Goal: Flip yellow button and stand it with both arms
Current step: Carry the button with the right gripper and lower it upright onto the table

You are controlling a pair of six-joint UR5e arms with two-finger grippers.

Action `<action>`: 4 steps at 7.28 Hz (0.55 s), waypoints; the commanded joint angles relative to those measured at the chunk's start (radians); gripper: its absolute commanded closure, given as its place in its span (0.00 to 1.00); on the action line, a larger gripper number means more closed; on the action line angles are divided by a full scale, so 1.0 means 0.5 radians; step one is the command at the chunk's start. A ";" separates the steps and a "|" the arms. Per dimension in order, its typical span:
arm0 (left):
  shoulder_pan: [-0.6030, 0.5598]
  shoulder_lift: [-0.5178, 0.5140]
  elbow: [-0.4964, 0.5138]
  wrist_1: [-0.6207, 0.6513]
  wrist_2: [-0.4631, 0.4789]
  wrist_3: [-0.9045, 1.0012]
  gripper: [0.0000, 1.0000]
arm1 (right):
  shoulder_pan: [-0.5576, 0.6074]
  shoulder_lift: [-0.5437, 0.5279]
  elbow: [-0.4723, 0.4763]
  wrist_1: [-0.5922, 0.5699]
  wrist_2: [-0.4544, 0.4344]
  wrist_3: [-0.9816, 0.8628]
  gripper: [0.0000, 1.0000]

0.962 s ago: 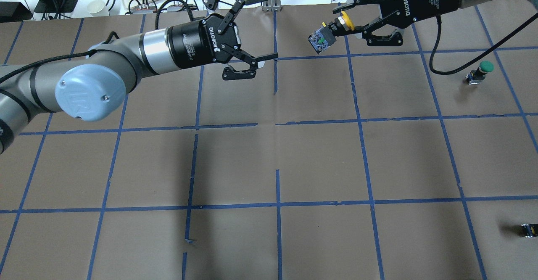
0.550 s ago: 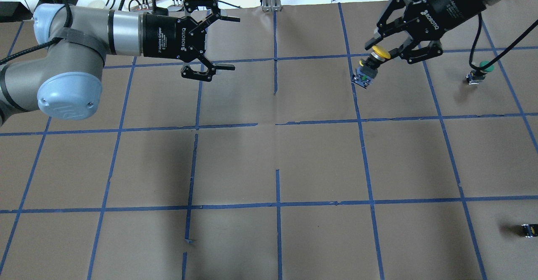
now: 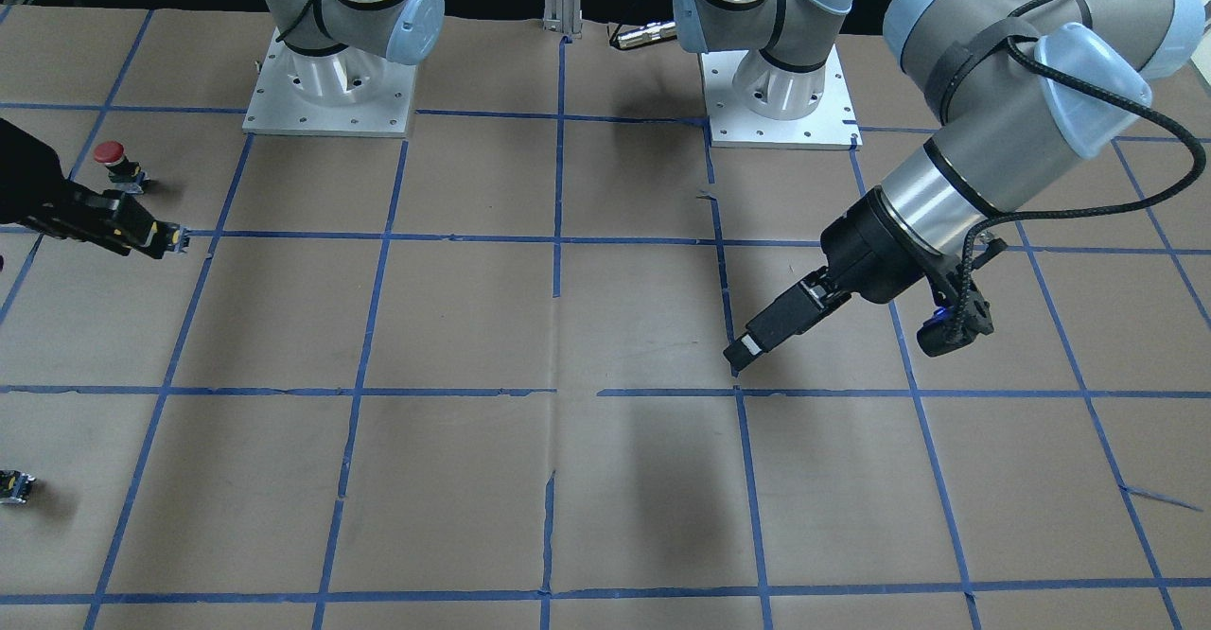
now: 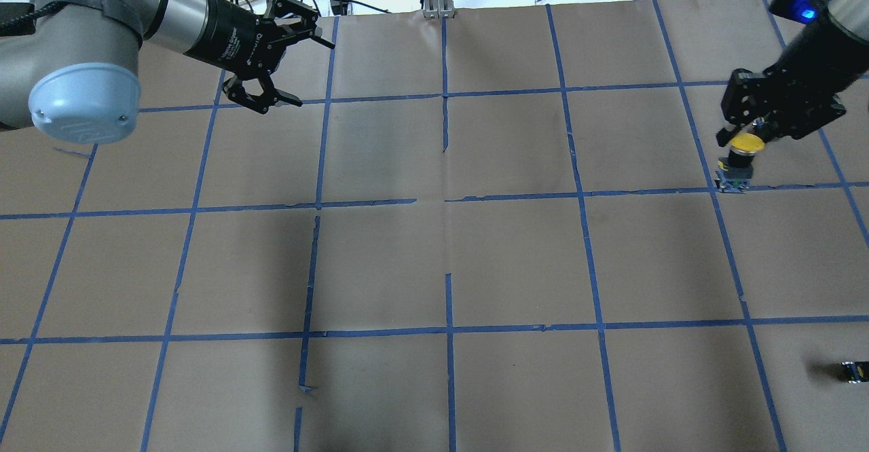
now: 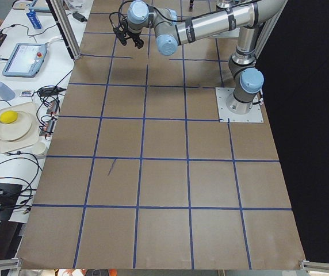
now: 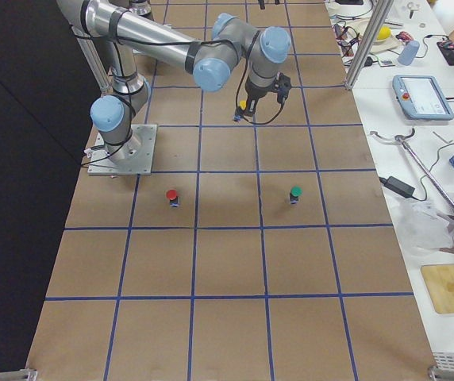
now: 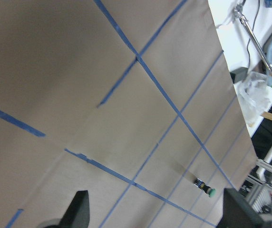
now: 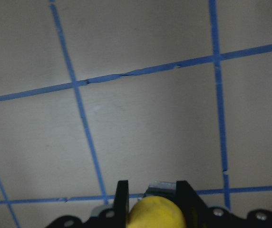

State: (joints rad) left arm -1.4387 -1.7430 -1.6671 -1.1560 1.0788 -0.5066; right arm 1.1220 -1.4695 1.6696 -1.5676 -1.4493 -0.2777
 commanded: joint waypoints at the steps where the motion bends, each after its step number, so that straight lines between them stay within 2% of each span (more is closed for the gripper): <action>1: 0.003 0.016 0.140 -0.486 0.550 0.645 0.00 | -0.215 0.006 0.298 -0.480 -0.263 -0.131 0.80; 2: -0.016 0.034 0.201 -0.653 0.670 0.873 0.00 | -0.234 0.076 0.324 -0.692 -0.280 -0.138 0.80; 4: -0.077 0.084 0.309 -0.789 0.699 0.909 0.00 | -0.387 0.156 0.385 -0.825 -0.243 -0.147 0.81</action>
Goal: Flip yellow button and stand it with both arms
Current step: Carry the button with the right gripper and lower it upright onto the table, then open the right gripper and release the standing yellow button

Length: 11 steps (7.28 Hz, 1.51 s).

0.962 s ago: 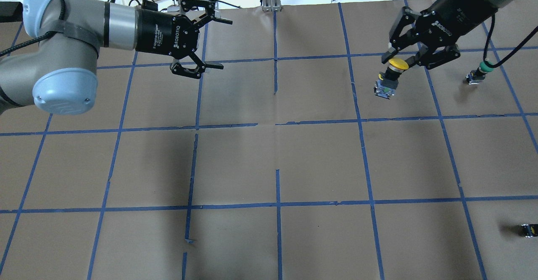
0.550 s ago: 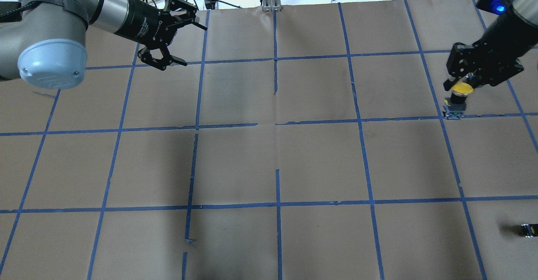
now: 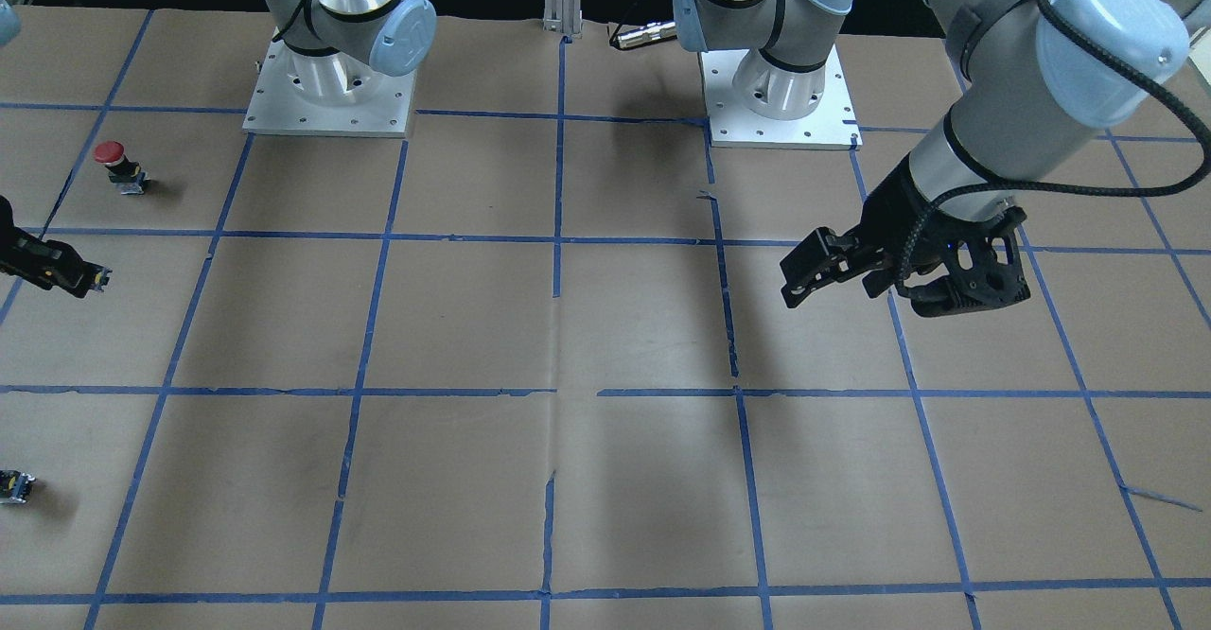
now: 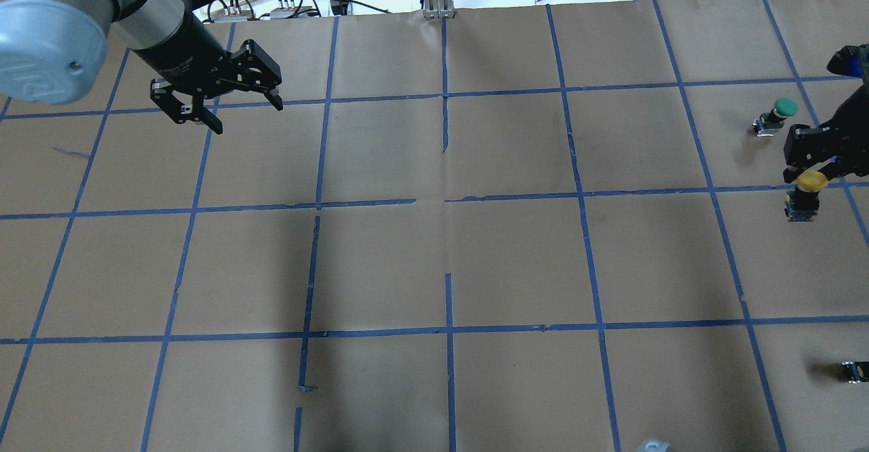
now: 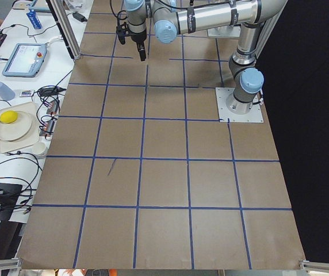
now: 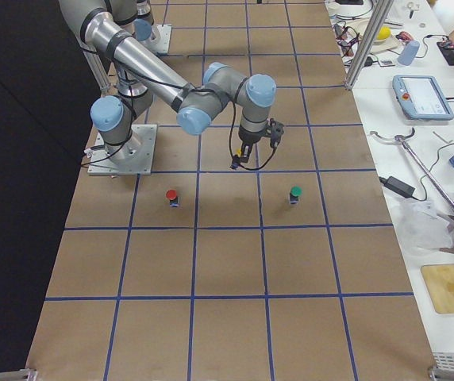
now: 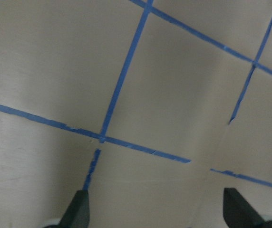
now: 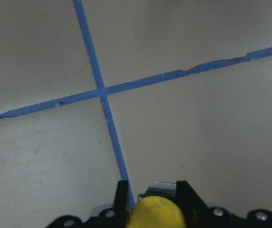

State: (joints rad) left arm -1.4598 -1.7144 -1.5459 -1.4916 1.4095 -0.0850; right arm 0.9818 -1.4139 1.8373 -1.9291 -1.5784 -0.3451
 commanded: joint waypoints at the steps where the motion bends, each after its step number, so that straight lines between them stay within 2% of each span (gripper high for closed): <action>1: -0.089 0.081 0.076 -0.137 0.080 0.069 0.00 | -0.199 0.045 0.132 -0.230 0.170 -0.091 0.81; 3: -0.124 0.115 0.036 -0.149 0.193 0.108 0.00 | -0.340 0.057 0.307 -0.482 0.321 -0.342 0.79; 5: -0.124 0.125 0.024 -0.146 0.364 0.295 0.00 | -0.460 0.076 0.424 -0.635 0.386 -0.551 0.77; 7: -0.118 0.116 0.027 -0.143 0.350 0.342 0.00 | -0.463 0.143 0.433 -0.701 0.463 -0.663 0.72; 8: -0.096 0.119 0.015 -0.198 0.365 0.324 0.00 | -0.463 0.149 0.415 -0.701 0.463 -0.711 0.59; 9: -0.096 0.125 0.021 -0.262 0.347 0.278 0.00 | -0.463 0.149 0.415 -0.704 0.484 -0.715 0.38; 10: -0.096 0.131 0.030 -0.263 0.353 0.281 0.00 | -0.463 0.152 0.418 -0.701 0.494 -0.712 0.03; 11: -0.096 0.122 0.021 -0.254 0.371 0.277 0.00 | -0.463 0.149 0.415 -0.698 0.491 -0.724 0.00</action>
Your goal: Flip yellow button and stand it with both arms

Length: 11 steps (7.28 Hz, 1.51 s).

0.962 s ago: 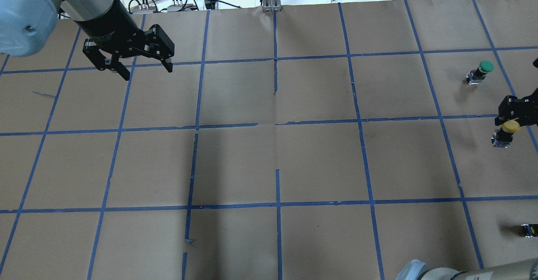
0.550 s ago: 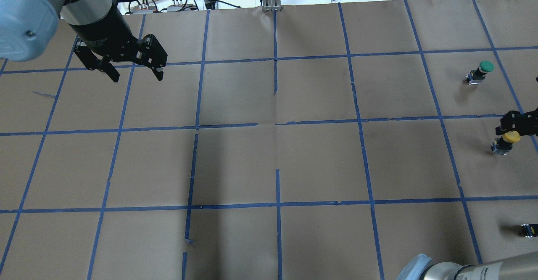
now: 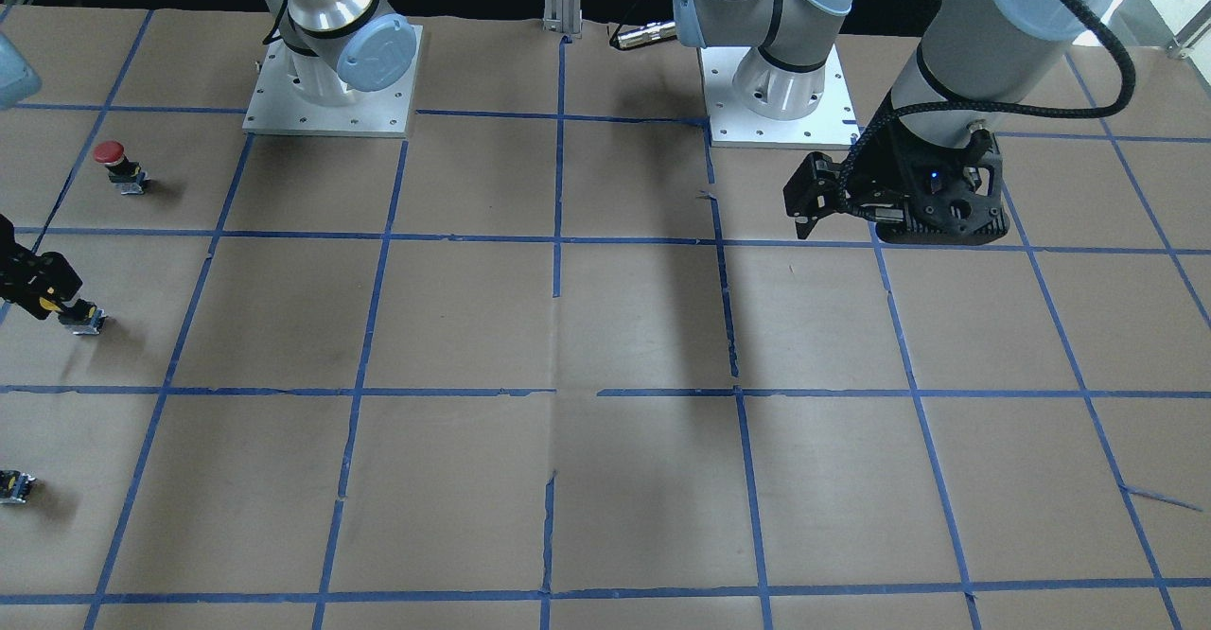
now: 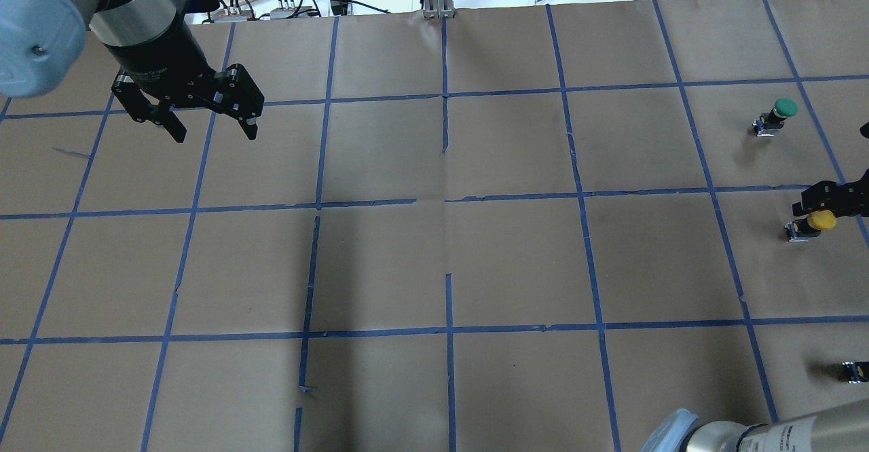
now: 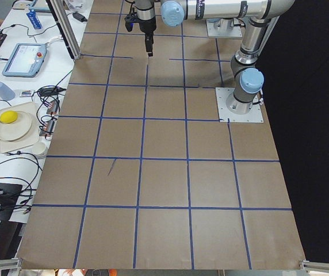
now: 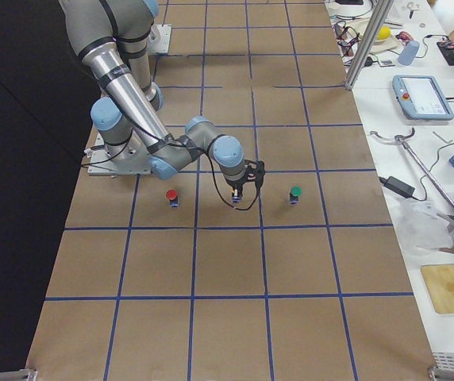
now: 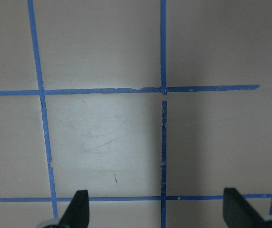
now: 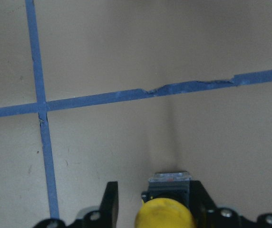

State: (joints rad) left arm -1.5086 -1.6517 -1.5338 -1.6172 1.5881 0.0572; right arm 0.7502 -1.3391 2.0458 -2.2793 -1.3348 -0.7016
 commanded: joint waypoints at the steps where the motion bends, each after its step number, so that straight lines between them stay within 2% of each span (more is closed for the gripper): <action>1: 0.001 -0.004 -0.003 0.001 0.008 -0.007 0.00 | 0.018 -0.031 -0.002 0.030 -0.021 0.001 0.00; 3: 0.004 -0.025 -0.003 0.001 0.002 -0.001 0.00 | 0.085 -0.128 -0.017 0.036 -0.094 0.016 0.00; 4: 0.007 -0.022 0.000 -0.002 0.008 -0.004 0.00 | 0.210 -0.244 -0.072 0.204 -0.219 0.083 0.01; 6: 0.011 -0.047 0.040 -0.033 0.021 -0.007 0.00 | 0.684 -0.426 -0.307 0.681 -0.550 0.606 0.01; 8: 0.014 -0.044 0.061 -0.039 0.024 -0.007 0.00 | 1.188 -0.558 -0.657 1.292 -0.543 1.198 0.00; 9: 0.014 -0.044 0.061 -0.042 0.018 -0.010 0.00 | 1.488 -0.559 -0.813 1.416 -0.549 1.362 0.00; 10: 0.007 -0.053 0.055 -0.039 -0.010 -0.010 0.00 | 1.716 -0.543 -0.909 1.429 -0.549 1.628 0.00; 11: -0.005 -0.035 0.055 -0.018 -0.010 -0.010 0.00 | 1.900 -0.537 -0.977 1.438 -0.540 1.724 0.00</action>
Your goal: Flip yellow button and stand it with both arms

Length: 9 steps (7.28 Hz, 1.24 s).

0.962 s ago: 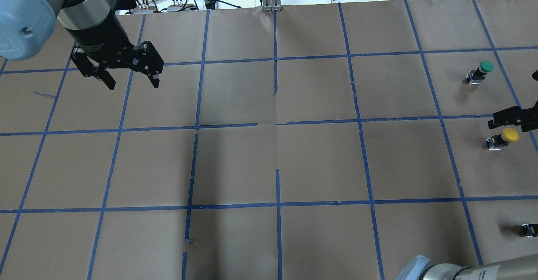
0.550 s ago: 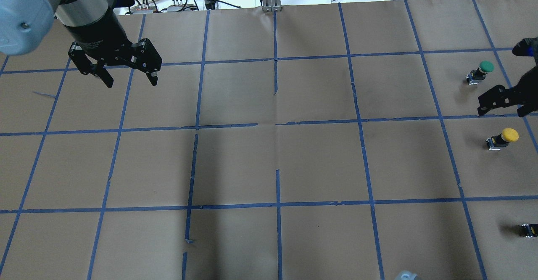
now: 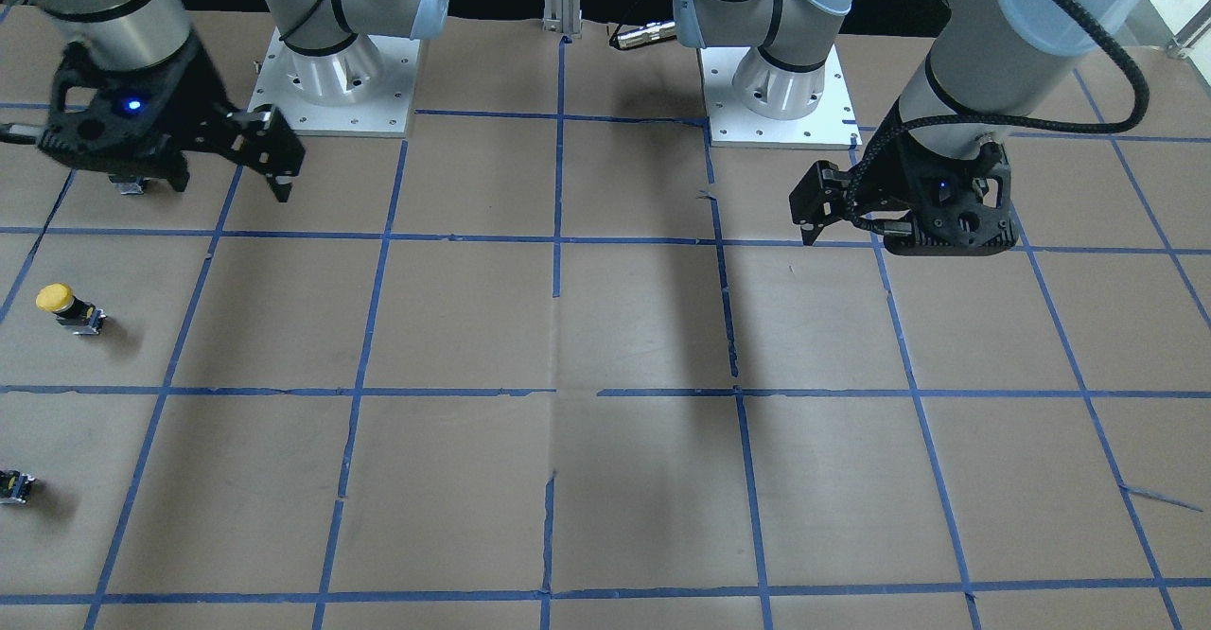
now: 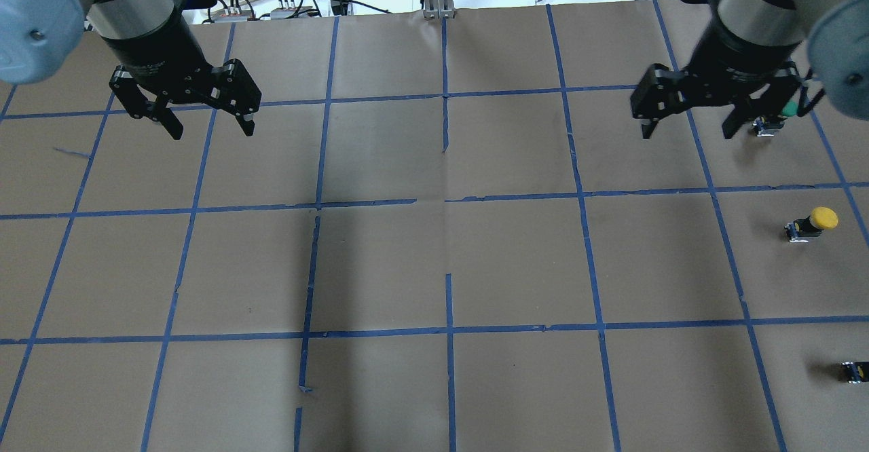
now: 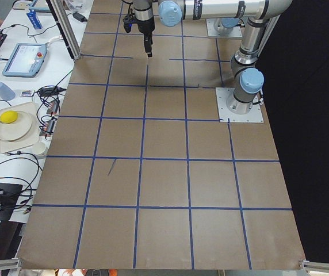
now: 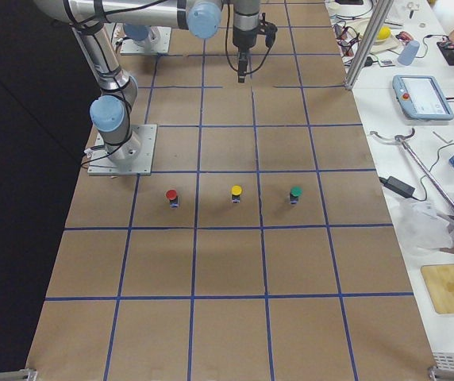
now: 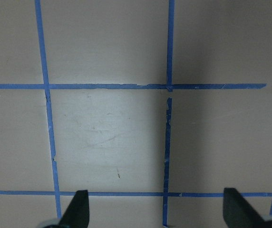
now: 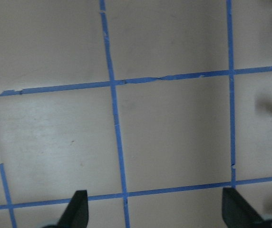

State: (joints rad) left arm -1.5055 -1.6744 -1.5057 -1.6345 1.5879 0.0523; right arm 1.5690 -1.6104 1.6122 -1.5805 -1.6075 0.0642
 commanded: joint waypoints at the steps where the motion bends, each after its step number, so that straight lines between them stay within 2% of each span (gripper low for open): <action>1: -0.023 0.032 -0.020 0.017 -0.010 0.000 0.00 | 0.358 0.030 -0.192 0.056 0.000 0.194 0.00; 3: -0.026 0.069 -0.008 0.017 -0.001 0.006 0.00 | 0.362 0.049 -0.193 0.090 -0.003 0.191 0.00; 4: -0.026 0.093 -0.011 0.017 -0.007 0.006 0.00 | 0.369 0.076 -0.114 0.093 0.006 0.188 0.00; 6: -0.026 0.146 -0.054 0.017 0.018 0.027 0.00 | 0.381 0.098 -0.101 0.032 0.094 0.194 0.00; 9: -0.026 0.161 -0.054 0.017 0.009 0.027 0.00 | 0.378 0.247 -0.327 0.099 0.089 0.197 0.00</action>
State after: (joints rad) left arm -1.5176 -1.5963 -1.5320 -1.6260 1.5955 0.0655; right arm 1.7579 -1.5225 1.4965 -1.5534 -1.5637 0.1630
